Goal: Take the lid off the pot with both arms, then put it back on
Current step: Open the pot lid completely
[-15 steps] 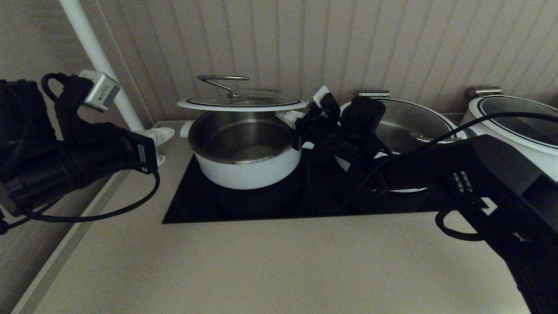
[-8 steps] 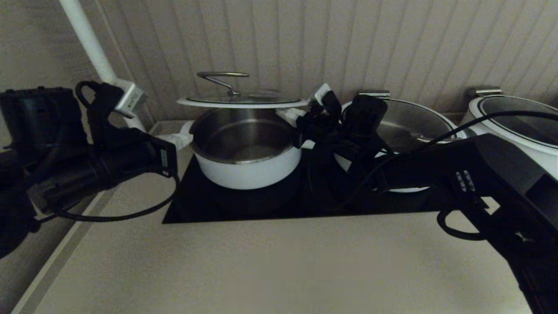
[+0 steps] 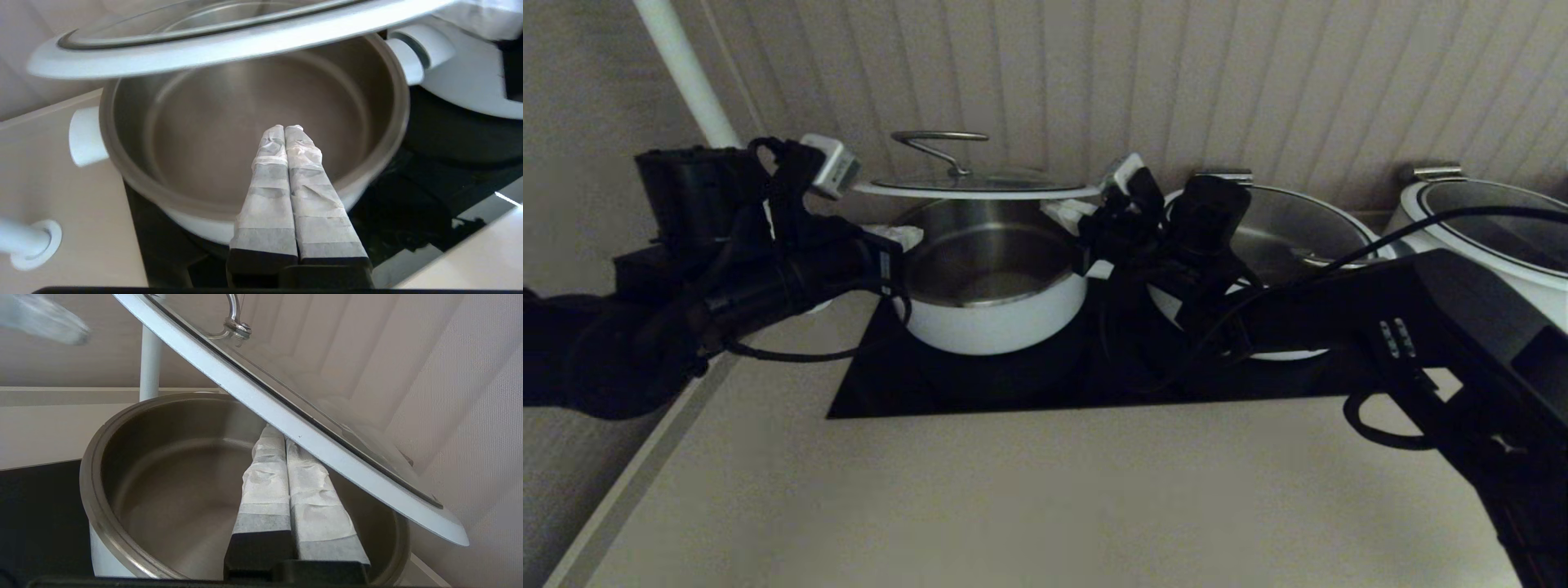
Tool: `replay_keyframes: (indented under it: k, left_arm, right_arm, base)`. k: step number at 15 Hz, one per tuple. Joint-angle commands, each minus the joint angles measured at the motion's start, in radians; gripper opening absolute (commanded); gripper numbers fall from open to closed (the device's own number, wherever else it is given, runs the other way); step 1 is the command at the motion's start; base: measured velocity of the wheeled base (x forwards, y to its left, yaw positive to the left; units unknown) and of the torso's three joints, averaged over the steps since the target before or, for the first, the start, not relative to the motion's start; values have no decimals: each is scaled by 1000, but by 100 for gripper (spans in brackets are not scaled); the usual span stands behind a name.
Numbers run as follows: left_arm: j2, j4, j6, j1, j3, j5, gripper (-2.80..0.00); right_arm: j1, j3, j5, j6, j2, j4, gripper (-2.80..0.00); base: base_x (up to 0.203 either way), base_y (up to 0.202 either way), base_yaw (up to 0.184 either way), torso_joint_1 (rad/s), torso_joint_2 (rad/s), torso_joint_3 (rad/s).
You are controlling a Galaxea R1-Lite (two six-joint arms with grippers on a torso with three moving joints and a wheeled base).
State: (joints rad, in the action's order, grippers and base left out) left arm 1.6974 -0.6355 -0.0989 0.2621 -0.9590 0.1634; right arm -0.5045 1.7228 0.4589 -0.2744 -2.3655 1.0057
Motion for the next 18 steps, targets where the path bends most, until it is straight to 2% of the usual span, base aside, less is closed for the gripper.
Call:
replay_keyframes:
  k: [1, 6, 15, 18]
  left_arm:
    - [60, -4, -1, 0, -39, 0, -280]
    - [111, -4, 0, -1, -115, -40, -280]
    - [131, -4, 1, -3, -172, -41, -280]
    - [140, -4, 1, -3, -181, -41, -280]
  right_arm:
    - [-2, 0, 3, -2, 3, 7, -280]
    - [-8, 0, 1, -3, 11, 7, -280]
    - [-35, -16, -5, -5, 15, 10, -280]
    - [-41, -79, -5, -7, 30, 22, -280]
  base:
    - [0, 0, 0, 0, 0, 0]
    - [0, 0, 0, 0, 0, 0]
    - [0, 0, 0, 0, 0, 0]
    - [0, 0, 0, 0, 0, 0]
